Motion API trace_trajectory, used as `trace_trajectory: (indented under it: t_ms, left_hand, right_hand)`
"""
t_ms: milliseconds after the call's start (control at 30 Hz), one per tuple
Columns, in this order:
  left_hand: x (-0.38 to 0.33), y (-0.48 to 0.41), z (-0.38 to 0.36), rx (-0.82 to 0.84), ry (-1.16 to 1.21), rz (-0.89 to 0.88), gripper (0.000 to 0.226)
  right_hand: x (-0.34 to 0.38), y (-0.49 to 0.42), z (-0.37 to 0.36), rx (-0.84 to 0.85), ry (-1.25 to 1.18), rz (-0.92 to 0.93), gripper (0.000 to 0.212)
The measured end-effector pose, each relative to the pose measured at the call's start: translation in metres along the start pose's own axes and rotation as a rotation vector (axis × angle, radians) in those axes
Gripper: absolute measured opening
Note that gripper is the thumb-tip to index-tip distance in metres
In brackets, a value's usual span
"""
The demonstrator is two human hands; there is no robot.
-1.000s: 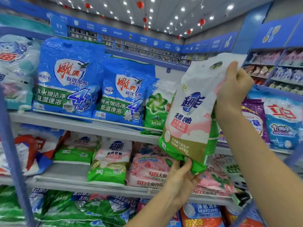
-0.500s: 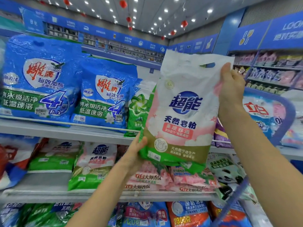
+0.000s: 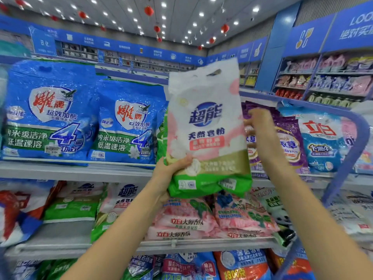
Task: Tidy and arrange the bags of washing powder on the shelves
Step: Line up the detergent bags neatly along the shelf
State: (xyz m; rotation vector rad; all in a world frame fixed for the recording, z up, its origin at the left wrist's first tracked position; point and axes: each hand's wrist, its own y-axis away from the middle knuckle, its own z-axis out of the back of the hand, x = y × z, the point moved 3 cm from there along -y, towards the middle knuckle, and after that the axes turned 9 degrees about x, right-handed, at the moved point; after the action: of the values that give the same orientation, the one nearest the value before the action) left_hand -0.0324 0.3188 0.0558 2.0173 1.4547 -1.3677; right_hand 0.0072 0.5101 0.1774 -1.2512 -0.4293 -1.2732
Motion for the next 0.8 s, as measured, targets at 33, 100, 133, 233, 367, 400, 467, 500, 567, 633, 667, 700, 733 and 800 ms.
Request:
trace_trajectory:
  t_ms: [33,100,133,233,367,400,467,500,567,633,667,700,733,800]
  left_hand:
    - [-0.005,-0.003,0.001,-0.021,0.023,-0.036,0.036]
    - [-0.016,-0.006,-0.001,-0.066,0.030,-0.102,0.042]
    - [-0.019,-0.006,-0.002,-0.089,0.021,-0.127,0.047]
    - [-0.024,-0.004,-0.004,-0.116,-0.009,-0.152,0.054]
    - [-0.026,0.003,-0.006,-0.096,-0.051,-0.130,0.054]
    - [-0.029,0.004,-0.005,-0.092,-0.074,-0.113,0.054]
    - [-0.036,0.004,-0.002,-0.081,-0.133,-0.080,0.049]
    - [-0.040,0.004,0.001,-0.074,-0.160,-0.068,0.047]
    - [-0.047,0.004,0.005,-0.054,-0.199,-0.057,0.044]
    - [-0.049,0.005,0.009,-0.037,-0.212,-0.058,0.039]
    - [-0.048,0.005,0.010,-0.031,-0.207,-0.060,0.035]
    - [-0.047,0.006,0.011,-0.028,-0.202,-0.066,0.034]
    - [-0.046,0.008,0.012,-0.029,-0.199,-0.071,0.033]
    - [-0.043,0.011,0.014,-0.034,-0.201,-0.081,0.035]
  right_hand:
    - [-0.015,0.012,-0.007,0.005,0.011,-0.037,0.046]
    - [-0.035,0.040,-0.025,0.037,0.037,-0.028,0.057]
    - [-0.040,0.052,-0.034,0.035,0.058,0.014,0.065]
    - [-0.044,0.063,-0.042,-0.109,0.125,0.121,0.078]
    - [-0.046,0.061,-0.042,-0.211,0.141,0.235,0.076]
    - [-0.047,0.062,-0.041,-0.202,0.146,0.256,0.074]
    - [-0.049,0.062,-0.039,-0.154,0.163,0.286,0.076]
    - [-0.049,0.062,-0.038,-0.122,0.165,0.294,0.077]
    - [-0.046,0.062,-0.039,-0.075,0.154,0.326,0.075]
    - [-0.044,0.061,-0.040,-0.060,0.150,0.373,0.069]
    - [-0.043,0.060,-0.042,-0.054,0.151,0.390,0.067]
    - [-0.045,0.061,-0.043,-0.041,0.150,0.398,0.066]
    - [-0.047,0.062,-0.044,-0.024,0.146,0.400,0.066]
    - [-0.053,0.063,-0.044,0.036,0.126,0.344,0.071]
